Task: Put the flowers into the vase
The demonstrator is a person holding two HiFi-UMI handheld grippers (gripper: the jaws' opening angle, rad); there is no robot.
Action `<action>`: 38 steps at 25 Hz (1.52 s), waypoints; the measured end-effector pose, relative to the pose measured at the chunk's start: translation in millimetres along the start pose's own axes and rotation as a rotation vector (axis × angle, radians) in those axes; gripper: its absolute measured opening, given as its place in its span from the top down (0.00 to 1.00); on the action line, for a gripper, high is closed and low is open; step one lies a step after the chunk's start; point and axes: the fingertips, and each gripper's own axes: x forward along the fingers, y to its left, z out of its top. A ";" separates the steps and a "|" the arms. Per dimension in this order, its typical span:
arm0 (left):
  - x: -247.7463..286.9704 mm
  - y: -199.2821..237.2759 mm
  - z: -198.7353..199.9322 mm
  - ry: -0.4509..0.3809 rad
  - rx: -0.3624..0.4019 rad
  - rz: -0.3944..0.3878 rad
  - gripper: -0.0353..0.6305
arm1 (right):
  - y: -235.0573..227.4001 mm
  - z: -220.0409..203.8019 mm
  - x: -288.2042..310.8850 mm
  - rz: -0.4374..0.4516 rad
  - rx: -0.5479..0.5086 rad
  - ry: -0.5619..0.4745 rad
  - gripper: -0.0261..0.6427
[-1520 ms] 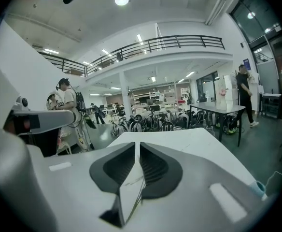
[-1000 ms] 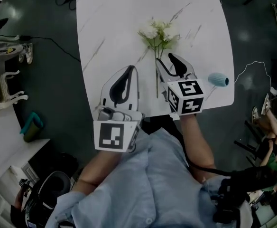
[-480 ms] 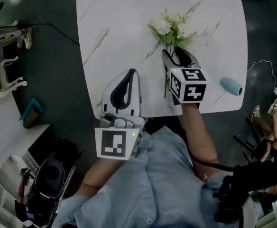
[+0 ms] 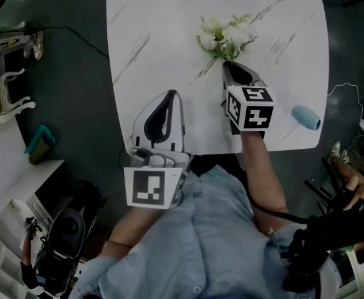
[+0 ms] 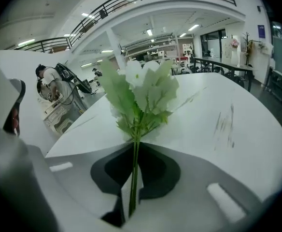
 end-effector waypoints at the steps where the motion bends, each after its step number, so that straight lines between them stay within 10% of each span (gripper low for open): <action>1: 0.4 -0.3 0.3 0.000 0.001 -0.002 0.94 | -0.8 3.0 -2.0 -0.001 0.000 -0.013 0.95; 20: -37.2 -62.1 23.8 -0.055 0.020 -0.262 0.94 | 3.6 83.8 -154.5 -0.023 0.079 -0.381 0.95; 38: -9.1 -199.0 16.4 -0.044 0.050 -0.391 0.94 | -120.6 99.6 -290.7 -0.095 0.127 -0.587 0.95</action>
